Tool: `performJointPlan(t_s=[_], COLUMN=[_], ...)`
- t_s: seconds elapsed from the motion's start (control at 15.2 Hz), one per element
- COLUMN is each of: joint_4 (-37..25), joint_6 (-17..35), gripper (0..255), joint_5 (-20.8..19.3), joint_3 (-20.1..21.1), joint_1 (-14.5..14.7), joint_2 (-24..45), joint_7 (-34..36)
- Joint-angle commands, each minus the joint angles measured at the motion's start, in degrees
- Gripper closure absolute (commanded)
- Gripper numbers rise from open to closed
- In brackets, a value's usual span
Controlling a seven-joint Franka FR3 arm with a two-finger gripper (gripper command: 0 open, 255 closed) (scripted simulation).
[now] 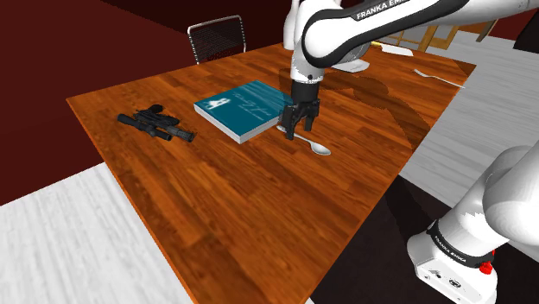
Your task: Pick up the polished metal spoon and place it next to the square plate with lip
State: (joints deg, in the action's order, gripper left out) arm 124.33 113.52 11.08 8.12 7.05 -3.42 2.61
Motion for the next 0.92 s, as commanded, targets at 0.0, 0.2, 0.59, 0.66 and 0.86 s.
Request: performJointPlan(t_s=[0.0, 0.2, 0.59, 0.66, 0.86], joint_4=[0.07, 0.07, -0.03, -0.02, 0.07], joint_6=[0.12, 0.12, 0.02, 0.04, 0.12], gripper=[0, 0, 255, 255, 255], joint_5=[0.01, 0.01, -0.02, -0.02, 0.01], joint_3=[0.01, 0.01, -0.05, -0.05, 0.0], joint_1=[0.01, 0.01, -0.05, -0.05, 0.01], joint_2=[0.04, 0.04, 0.05, 0.05, 0.04], joint_7=[0.0, 0.0, -0.09, -0.09, 0.0])
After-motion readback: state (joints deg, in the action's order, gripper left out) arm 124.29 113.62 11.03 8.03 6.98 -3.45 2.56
